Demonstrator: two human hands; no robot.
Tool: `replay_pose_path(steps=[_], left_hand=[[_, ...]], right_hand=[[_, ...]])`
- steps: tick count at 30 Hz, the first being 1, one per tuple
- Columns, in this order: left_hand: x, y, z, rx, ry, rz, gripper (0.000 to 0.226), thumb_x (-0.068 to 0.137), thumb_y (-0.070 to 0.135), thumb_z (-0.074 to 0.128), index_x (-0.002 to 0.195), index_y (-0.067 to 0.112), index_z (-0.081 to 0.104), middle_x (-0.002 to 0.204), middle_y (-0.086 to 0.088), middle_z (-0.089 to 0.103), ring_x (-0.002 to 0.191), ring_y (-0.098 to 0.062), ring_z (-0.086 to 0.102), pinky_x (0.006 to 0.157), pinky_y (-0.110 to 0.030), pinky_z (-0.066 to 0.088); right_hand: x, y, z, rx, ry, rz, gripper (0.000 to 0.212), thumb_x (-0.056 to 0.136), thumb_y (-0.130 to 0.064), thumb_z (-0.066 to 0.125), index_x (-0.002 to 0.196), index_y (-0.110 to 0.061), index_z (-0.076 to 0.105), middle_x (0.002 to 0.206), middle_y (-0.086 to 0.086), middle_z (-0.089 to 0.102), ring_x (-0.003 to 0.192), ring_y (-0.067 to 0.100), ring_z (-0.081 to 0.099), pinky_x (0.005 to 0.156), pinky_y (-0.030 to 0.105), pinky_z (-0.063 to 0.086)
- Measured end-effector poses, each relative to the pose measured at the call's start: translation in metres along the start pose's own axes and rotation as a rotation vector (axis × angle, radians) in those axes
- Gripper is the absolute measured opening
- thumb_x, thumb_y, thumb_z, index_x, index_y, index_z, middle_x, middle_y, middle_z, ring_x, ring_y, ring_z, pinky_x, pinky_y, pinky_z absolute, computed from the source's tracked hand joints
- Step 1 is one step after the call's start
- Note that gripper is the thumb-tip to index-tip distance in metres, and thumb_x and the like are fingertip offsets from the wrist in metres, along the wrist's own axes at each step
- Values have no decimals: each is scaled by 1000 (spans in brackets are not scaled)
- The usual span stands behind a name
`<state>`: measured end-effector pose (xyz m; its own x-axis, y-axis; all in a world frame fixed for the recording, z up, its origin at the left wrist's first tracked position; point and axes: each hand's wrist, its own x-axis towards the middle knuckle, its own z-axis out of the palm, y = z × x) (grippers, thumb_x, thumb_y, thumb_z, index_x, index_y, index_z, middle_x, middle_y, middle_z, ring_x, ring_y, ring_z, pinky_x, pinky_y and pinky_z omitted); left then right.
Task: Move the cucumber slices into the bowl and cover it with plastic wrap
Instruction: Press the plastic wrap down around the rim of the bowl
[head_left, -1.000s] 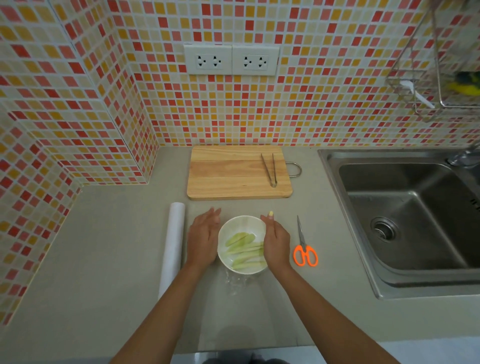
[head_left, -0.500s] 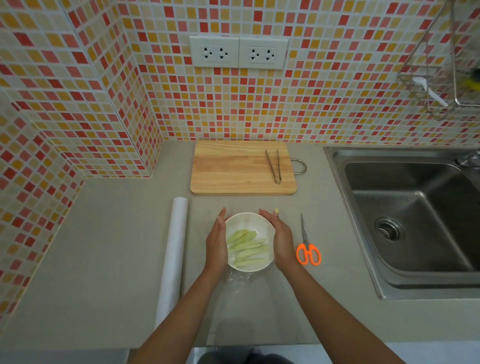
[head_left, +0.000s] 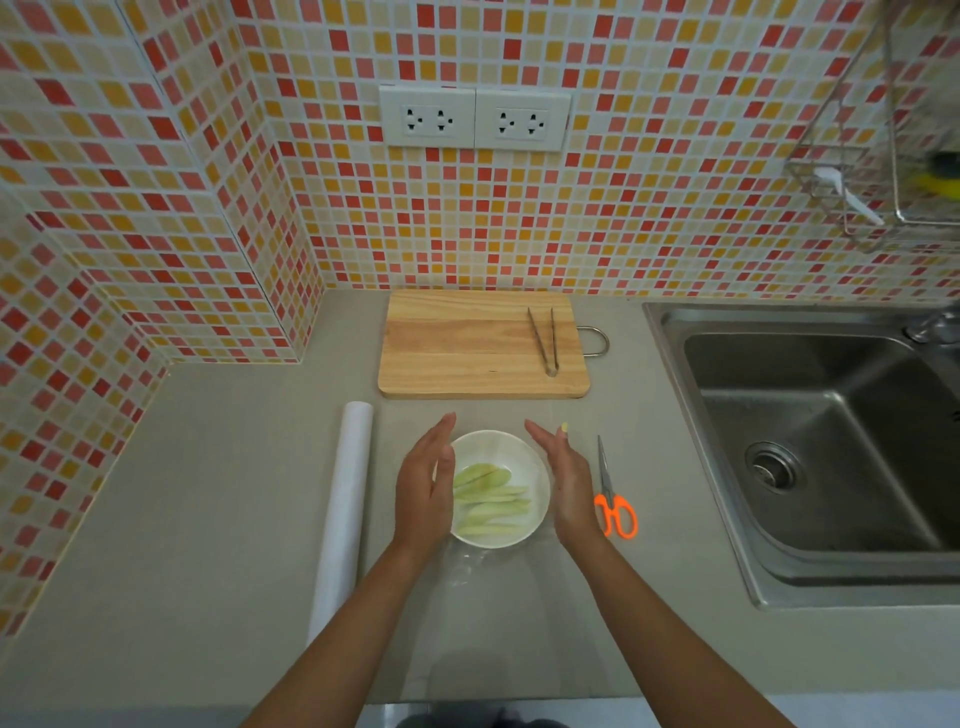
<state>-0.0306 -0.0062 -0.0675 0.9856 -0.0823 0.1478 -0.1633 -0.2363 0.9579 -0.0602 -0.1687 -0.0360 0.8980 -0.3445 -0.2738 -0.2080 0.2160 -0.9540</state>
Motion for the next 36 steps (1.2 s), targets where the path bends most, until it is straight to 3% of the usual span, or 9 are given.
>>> replay_pose_path(steps=[5,13,19,24,27,30,33,34,36], left_hand=[[-14,2,8,79,-65,48,55,96,49,32,138,20,52,140,9,55,131,-8,47,111,-34,38],[-14,0,15,45,98,52,54,95,44,37,136,14,53,134,5,56,126,-8,50,106,-17,37],[-18,-2,20,-110,168,-101,54,92,53,40,137,25,51,128,10,61,120,4,53,99,-8,38],[-16,-2,18,-95,119,-143,64,88,60,38,142,27,42,118,26,58,112,12,53,93,-3,37],[-14,-3,16,-69,71,-175,67,86,63,35,144,31,38,121,18,58,112,8,54,95,-9,39],[-4,-4,10,-29,-37,-196,64,87,64,34,145,37,34,126,21,51,115,14,48,94,-4,33],[12,-2,3,16,-151,-185,53,99,46,34,149,30,31,134,8,55,124,-5,49,105,-22,35],[15,0,2,6,-115,-180,49,101,39,34,149,26,33,137,4,55,126,-8,49,108,-25,35],[12,3,2,-86,91,-212,43,103,32,34,144,22,42,137,2,56,127,-8,50,106,-17,36]], right_hand=[[1,7,3,-29,-11,-23,49,102,-36,31,110,-9,71,107,2,72,96,6,68,79,15,52],[4,12,7,167,15,135,46,99,-44,33,108,-17,69,113,3,70,112,24,62,98,40,48],[4,15,7,308,2,268,56,94,-57,33,116,-15,64,125,15,63,118,34,57,106,53,41],[6,15,9,248,-28,288,75,91,-65,31,115,-1,63,105,20,65,102,35,62,90,45,50],[4,10,10,201,-6,341,79,88,-69,32,114,-1,61,110,26,62,105,39,61,97,50,46],[2,11,9,219,0,384,84,88,-69,31,122,3,58,120,30,60,113,43,58,100,53,44],[4,11,0,165,9,327,87,91,-67,27,117,11,56,107,30,61,100,39,61,90,45,47],[5,11,-3,126,47,292,83,92,-64,27,113,9,61,103,25,65,98,35,63,87,41,49],[10,11,-9,124,139,242,72,95,-60,28,113,-1,65,102,14,70,100,27,64,83,33,50]])
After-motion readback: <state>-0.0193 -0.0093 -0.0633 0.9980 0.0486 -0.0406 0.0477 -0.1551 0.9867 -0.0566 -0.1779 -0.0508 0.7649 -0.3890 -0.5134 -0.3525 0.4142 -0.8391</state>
